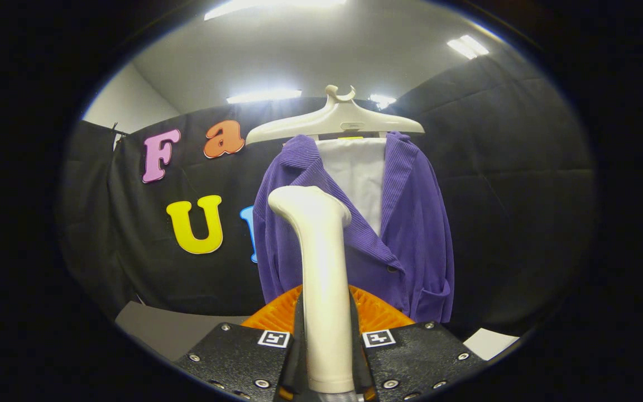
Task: Iron the clothes twice with a garment steamer, once on the left side and once on the right side.
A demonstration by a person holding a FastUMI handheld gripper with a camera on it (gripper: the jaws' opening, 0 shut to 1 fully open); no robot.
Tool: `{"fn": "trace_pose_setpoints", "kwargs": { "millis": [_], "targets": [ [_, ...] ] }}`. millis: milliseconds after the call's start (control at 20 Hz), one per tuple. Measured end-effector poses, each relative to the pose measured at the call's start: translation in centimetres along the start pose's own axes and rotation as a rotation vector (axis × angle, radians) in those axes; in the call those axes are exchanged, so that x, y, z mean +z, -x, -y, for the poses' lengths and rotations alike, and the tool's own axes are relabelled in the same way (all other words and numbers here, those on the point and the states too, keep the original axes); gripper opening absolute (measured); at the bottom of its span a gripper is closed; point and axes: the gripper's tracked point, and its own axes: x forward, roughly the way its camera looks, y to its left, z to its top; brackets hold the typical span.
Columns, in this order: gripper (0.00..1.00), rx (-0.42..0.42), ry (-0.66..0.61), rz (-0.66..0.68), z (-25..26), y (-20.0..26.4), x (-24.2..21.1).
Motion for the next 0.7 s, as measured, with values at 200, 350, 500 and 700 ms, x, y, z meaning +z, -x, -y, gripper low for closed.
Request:
{"fn": "trace_pose_setpoints", "kwargs": {
  "millis": [200, 350, 500, 700],
  "targets": [
    [0.33, -0.041, 0.011, -0.032, 0.5, -1.0, -2.5],
    [0.33, -0.065, 0.033, -0.063, 1.0, -0.9, -5.0],
    [0.33, -0.081, 0.07, -0.087, 1.6, -0.2, -7.4],
    [0.33, -0.099, 0.135, -0.138, 2.0, 0.5, -11.2]
  ]
}}
